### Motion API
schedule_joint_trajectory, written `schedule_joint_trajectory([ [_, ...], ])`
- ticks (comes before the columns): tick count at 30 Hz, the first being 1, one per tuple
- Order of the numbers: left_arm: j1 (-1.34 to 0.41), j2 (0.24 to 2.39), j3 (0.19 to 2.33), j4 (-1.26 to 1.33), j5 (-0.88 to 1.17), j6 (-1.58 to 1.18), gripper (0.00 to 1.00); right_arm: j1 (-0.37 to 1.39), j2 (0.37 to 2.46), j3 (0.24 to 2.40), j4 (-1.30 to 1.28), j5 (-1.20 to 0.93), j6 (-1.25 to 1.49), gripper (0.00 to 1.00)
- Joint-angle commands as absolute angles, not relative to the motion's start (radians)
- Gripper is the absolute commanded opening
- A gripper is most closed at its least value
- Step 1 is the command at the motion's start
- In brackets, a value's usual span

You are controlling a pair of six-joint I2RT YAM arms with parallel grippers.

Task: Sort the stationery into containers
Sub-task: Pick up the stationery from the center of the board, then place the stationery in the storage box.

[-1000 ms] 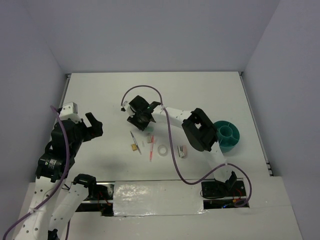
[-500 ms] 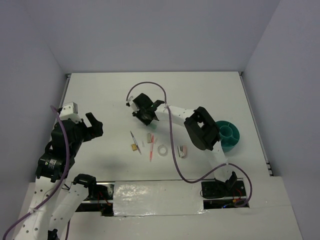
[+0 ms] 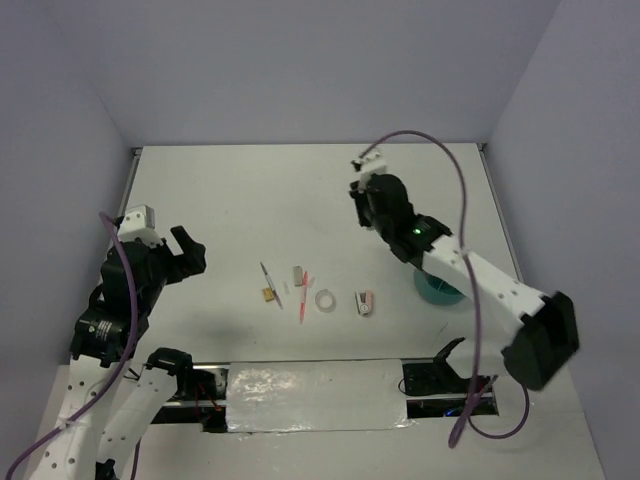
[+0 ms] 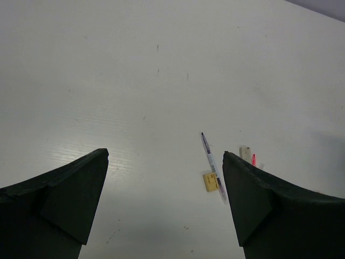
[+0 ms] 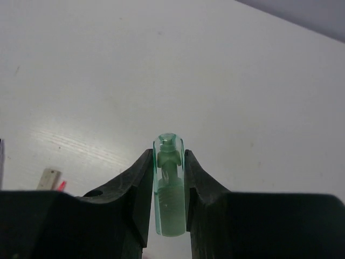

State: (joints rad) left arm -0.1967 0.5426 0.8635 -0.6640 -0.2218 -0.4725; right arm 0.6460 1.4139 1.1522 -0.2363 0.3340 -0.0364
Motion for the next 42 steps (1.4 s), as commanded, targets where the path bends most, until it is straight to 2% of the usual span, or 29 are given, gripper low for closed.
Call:
schedule_joint_trajectory([
  [1, -0.202, 0.534, 0.874, -0.612, -0.192, -0.451, 0.99, 0.594, 1.181, 0.956, -0.205, 0.428, 0.106, 0.0],
  [7, -0.202, 0.545, 0.874, -0.609, -0.175, -0.446, 0.99, 0.552, 0.932, 0.793, -0.352, 0.541, 0.216, 0.0],
  [14, -0.204, 0.551, 0.871, -0.606, -0.161, -0.442, 0.99, 0.476, 0.841, 0.7, -0.419, 0.623, 0.302, 0.0],
  [21, -0.209, 0.572, 0.873, -0.603, -0.144, -0.437, 0.99, 0.471, 0.749, 0.609, -0.339, 0.67, 0.246, 0.0],
  [36, -0.216, 0.598, 0.873, -0.597, -0.123, -0.431, 0.99, 0.443, 0.83, 0.611, -0.273, 0.724, 0.159, 0.0],
  [38, -0.216, 0.601, 0.871, -0.595, -0.121, -0.43, 0.99, 0.443, 0.851, 0.612, -0.281, 0.759, 0.178, 0.06],
  [42, -0.218, 0.604, 0.871, -0.594, -0.118, -0.428, 0.99, 0.445, 0.865, 0.603, -0.278, 0.741, 0.183, 0.1],
])
